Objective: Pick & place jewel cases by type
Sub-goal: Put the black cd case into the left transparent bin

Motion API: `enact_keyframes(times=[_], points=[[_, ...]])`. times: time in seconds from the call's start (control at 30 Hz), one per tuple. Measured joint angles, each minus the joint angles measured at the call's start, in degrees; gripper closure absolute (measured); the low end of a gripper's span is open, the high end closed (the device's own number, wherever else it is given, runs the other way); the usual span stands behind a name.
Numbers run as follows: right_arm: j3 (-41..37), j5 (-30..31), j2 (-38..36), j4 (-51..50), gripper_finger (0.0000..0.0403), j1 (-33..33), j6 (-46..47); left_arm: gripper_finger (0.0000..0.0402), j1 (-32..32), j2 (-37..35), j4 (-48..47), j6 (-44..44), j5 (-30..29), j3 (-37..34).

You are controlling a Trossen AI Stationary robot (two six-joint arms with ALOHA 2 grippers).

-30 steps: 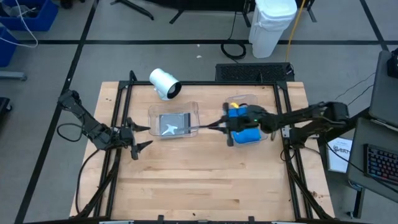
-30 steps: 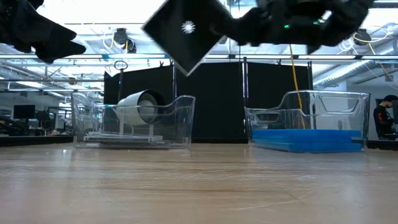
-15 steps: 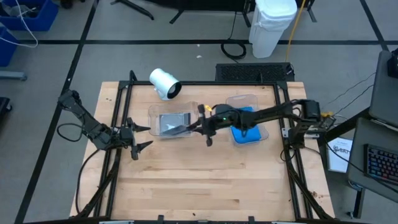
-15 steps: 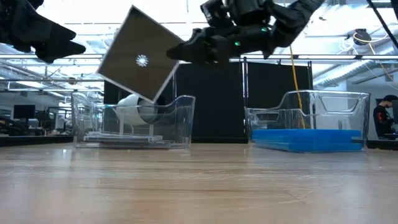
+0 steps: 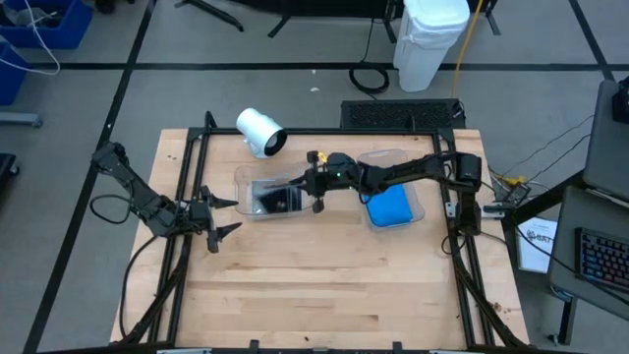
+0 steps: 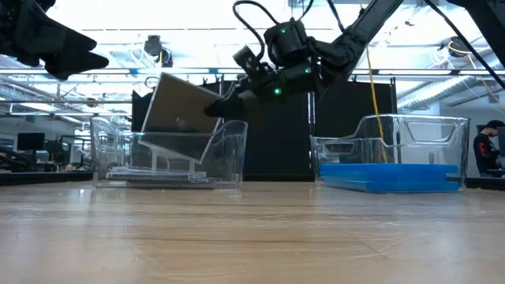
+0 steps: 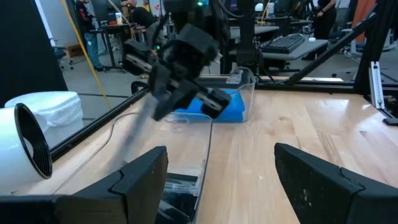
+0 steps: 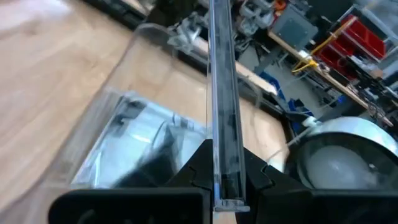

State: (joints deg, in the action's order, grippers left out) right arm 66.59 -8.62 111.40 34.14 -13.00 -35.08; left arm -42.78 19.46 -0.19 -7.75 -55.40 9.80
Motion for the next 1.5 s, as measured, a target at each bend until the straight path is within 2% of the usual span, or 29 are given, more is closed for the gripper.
enact_keyframes(times=[0.17, 0.67, 0.93, 1.17, 1.33, 1.5], points=[[0.0, -3.5, 0.1, 1.2, 0.0387, -1.3, 2.6, 0.0105, 0.0, 0.0, 0.1, 0.0, 0.0, 0.0], [0.0, -3.5, 0.2, 0.0, 0.0375, -1.7, 3.8, 0.0105, 0.0, 0.0, 0.0, 0.0, 0.0, 0.0], [0.0, -6.6, 0.2, 0.3, 0.0314, -1.7, 5.5, 0.0105, 0.0, 0.0, 0.0, 0.0, 0.0, 0.0], [0.0, -6.7, 0.2, 2.5, 0.0258, -1.7, 10.2, 0.0105, 0.0, 0.0, 0.0, 0.0, 0.0, 0.0], [0.0, -6.7, 0.2, 2.5, 0.0242, -1.1, 13.4, 0.0105, 0.0, 0.0, 0.0, 0.0, 0.0, 0.0], [0.0, -6.7, 0.2, 2.5, 0.0243, 0.4, 14.1, 0.0105, 0.0, 0.0, 0.0, 0.0, 0.0, 0.0]])
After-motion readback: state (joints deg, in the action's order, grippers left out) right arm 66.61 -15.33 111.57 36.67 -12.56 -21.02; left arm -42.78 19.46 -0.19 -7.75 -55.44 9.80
